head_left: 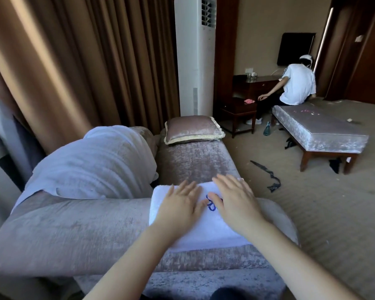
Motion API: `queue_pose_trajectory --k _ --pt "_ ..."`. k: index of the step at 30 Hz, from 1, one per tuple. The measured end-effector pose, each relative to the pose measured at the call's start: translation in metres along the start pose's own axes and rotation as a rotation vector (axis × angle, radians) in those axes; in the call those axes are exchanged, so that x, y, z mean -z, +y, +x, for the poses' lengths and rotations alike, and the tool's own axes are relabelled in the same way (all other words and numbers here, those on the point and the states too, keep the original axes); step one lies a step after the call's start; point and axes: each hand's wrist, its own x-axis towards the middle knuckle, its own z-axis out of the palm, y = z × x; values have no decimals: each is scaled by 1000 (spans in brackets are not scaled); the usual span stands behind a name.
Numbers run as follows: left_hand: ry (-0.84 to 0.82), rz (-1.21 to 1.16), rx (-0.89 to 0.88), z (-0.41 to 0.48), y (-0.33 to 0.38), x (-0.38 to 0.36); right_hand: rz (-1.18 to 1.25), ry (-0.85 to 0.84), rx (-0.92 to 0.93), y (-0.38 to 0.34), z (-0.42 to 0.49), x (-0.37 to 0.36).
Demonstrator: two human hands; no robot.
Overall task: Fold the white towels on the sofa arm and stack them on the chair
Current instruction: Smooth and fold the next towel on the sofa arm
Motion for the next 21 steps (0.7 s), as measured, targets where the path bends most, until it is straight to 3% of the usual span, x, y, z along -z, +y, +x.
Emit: queue_pose_trajectory --k 4,9,11,14,17,19,21 --pt "38 48 17 -7 5 -17 23 7 -147 14 -14 -28" --pt "79 24 0 -9 3 -21 37 53 -115 13 -17 -28" --pt "111 -20 -54 -11 3 -20 205 19 -104 18 -19 -24" --pt "229 -247 -42 -21 -11 -13 514 181 -221 33 -35 -12" --pt "569 -409 190 -45 -27 -14 405 238 -410 54 -58 -11" --pt "475 -552 463 -57 -31 -11 403 200 -470 54 -68 -12" --pt "353 -633 576 -59 -34 -10 521 159 -493 44 -70 -11"
